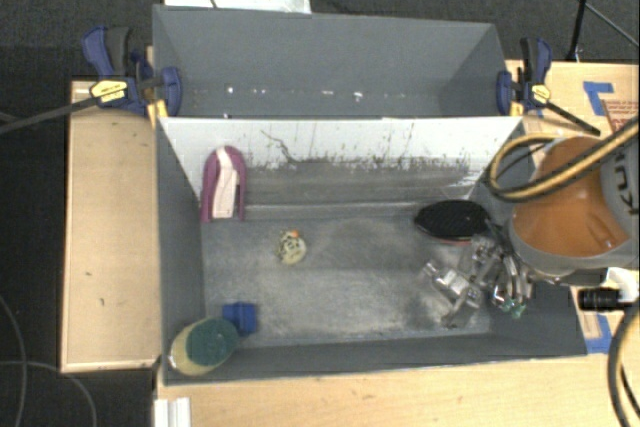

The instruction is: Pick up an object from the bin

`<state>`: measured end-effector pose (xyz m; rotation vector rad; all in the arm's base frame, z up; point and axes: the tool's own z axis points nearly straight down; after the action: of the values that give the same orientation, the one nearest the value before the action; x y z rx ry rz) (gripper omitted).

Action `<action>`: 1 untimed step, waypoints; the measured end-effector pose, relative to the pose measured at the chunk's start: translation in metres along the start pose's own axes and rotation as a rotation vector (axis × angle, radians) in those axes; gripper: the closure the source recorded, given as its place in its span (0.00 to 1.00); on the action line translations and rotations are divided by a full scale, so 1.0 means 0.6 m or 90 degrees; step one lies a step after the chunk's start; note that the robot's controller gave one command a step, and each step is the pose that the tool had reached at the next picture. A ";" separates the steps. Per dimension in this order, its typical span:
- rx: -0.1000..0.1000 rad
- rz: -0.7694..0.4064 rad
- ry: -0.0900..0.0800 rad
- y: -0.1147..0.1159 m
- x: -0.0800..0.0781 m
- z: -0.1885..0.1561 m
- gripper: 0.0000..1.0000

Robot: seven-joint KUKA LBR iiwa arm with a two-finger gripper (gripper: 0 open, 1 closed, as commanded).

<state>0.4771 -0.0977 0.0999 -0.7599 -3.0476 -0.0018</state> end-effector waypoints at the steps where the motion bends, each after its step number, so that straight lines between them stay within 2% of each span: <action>1: 0.001 0.062 0.001 -0.013 -0.007 0.051 0.00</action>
Offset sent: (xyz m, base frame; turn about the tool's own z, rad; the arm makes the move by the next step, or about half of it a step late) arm 0.0005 -0.0091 -0.0299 0.0985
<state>0.4773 -0.1066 0.0692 -0.9065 -3.0046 -0.0008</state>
